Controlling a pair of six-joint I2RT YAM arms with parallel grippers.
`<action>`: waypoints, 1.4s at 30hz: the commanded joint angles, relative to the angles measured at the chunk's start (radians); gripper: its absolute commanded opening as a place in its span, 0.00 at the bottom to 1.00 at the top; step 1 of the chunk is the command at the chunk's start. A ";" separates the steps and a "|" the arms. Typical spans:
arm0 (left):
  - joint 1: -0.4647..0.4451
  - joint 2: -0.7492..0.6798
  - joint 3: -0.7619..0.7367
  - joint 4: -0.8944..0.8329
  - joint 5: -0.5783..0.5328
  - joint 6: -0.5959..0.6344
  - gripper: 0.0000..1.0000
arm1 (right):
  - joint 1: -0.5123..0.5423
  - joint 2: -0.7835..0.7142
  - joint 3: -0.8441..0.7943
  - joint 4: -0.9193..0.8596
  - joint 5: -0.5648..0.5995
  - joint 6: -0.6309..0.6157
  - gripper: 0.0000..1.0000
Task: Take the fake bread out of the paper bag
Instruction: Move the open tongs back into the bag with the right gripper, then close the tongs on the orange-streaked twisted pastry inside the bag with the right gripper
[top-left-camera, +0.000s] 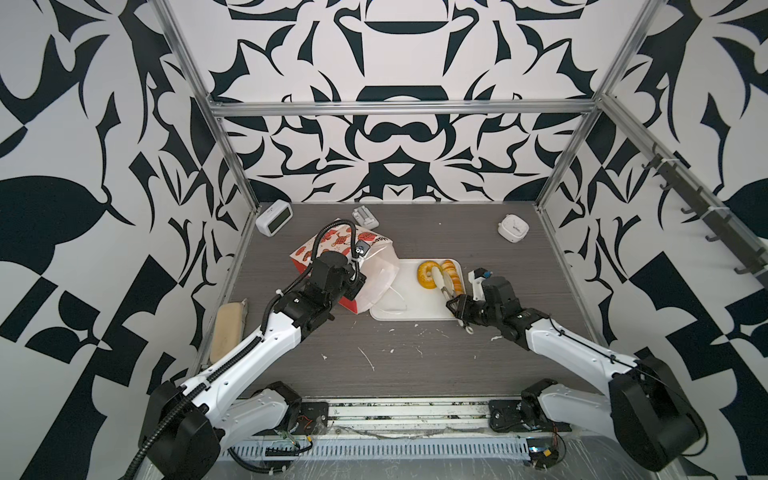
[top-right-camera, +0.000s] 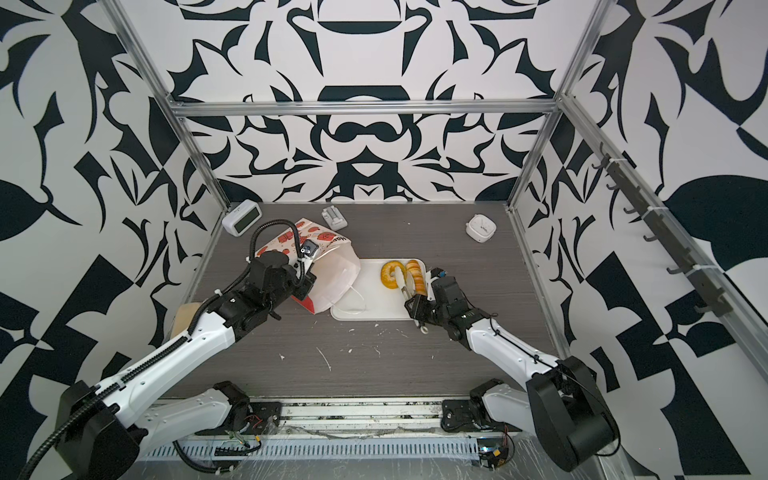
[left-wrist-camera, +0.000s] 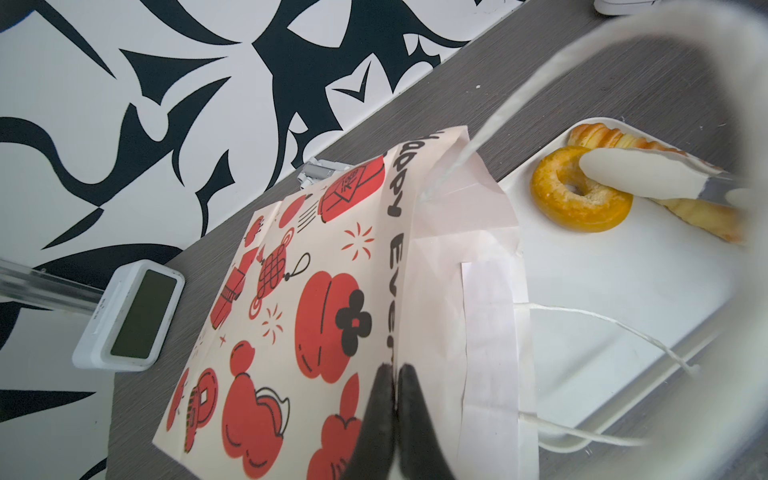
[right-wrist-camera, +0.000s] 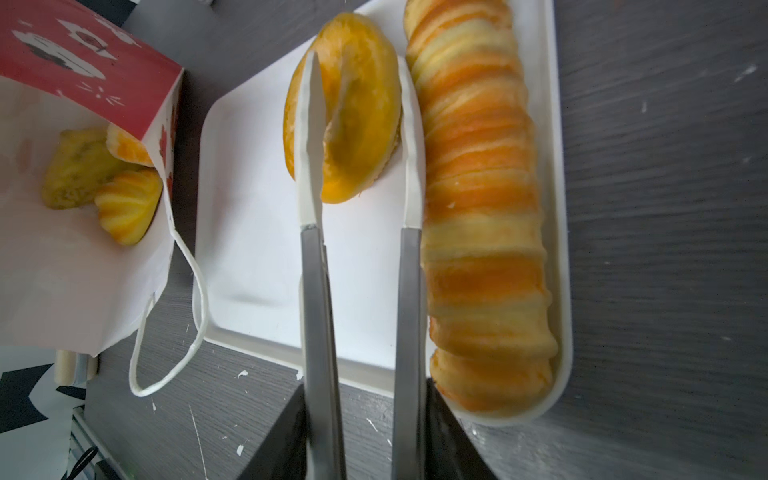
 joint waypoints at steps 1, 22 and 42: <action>0.003 -0.008 -0.016 0.032 0.002 -0.010 0.00 | -0.007 -0.068 0.048 -0.028 0.025 -0.030 0.44; 0.003 -0.005 -0.018 0.039 0.004 -0.013 0.00 | 0.263 -0.074 0.245 -0.049 0.055 -0.106 0.40; 0.003 -0.021 -0.036 0.058 0.031 0.000 0.00 | 0.386 0.681 0.566 0.509 -0.160 0.224 0.46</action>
